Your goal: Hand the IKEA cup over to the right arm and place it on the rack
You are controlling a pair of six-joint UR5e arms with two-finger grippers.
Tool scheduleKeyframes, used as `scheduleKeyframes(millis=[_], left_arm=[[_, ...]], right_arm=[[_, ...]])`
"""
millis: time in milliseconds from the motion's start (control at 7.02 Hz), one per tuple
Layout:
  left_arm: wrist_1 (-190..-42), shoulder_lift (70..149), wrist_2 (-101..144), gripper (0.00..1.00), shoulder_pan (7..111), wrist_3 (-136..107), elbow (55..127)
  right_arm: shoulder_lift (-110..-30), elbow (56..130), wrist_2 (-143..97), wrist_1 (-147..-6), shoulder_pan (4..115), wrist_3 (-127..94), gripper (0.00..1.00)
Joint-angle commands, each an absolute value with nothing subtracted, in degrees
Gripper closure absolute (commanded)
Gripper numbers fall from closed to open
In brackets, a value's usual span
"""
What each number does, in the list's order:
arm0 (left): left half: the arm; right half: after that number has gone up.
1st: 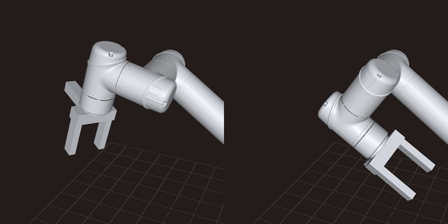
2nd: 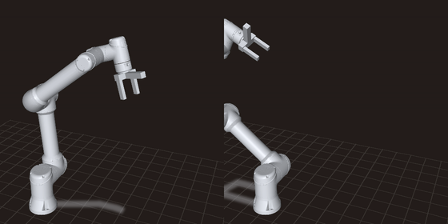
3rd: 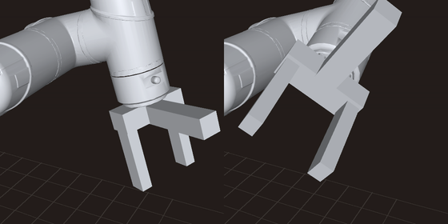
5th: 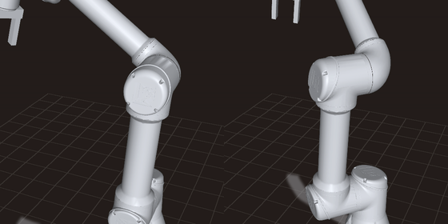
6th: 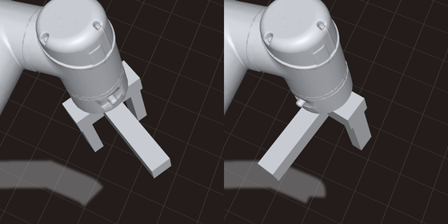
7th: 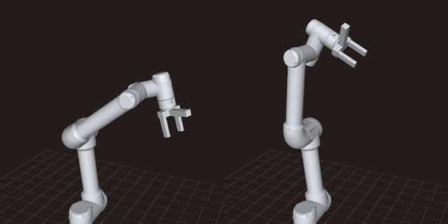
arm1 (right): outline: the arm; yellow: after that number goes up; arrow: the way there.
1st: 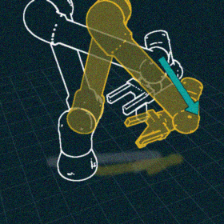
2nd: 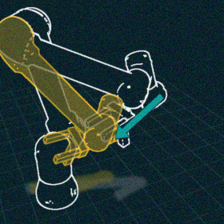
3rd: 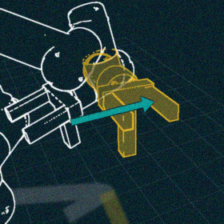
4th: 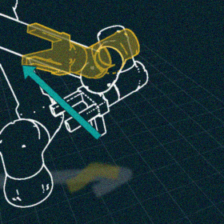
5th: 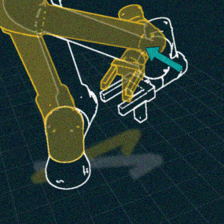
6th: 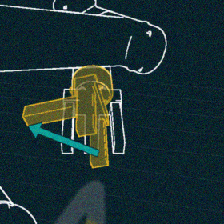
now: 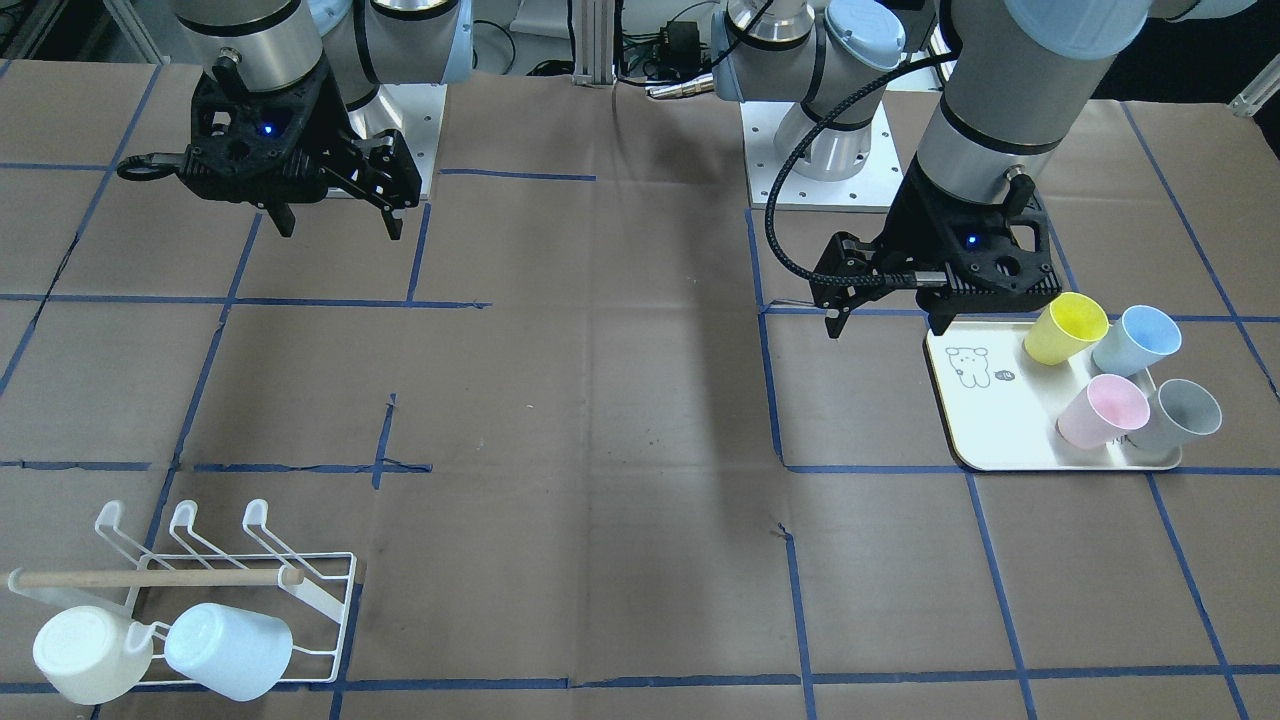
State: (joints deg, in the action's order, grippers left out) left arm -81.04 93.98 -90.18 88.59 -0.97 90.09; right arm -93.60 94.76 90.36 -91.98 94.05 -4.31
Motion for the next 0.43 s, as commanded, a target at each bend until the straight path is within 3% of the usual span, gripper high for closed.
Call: scheduleKeyframes(millis=[0, 285], left_arm=[[-81.0, 94.0, -90.2, 0.0, 88.6, -1.0, 90.1], [-81.0, 94.0, -90.2, 0.0, 88.6, -1.0, 90.1]], right_arm=[[-93.6, 94.7, 90.4, -92.3, 94.0, -4.3, 0.0], [-93.6, 94.7, 90.3, -92.5, 94.0, -4.3, 0.0]])
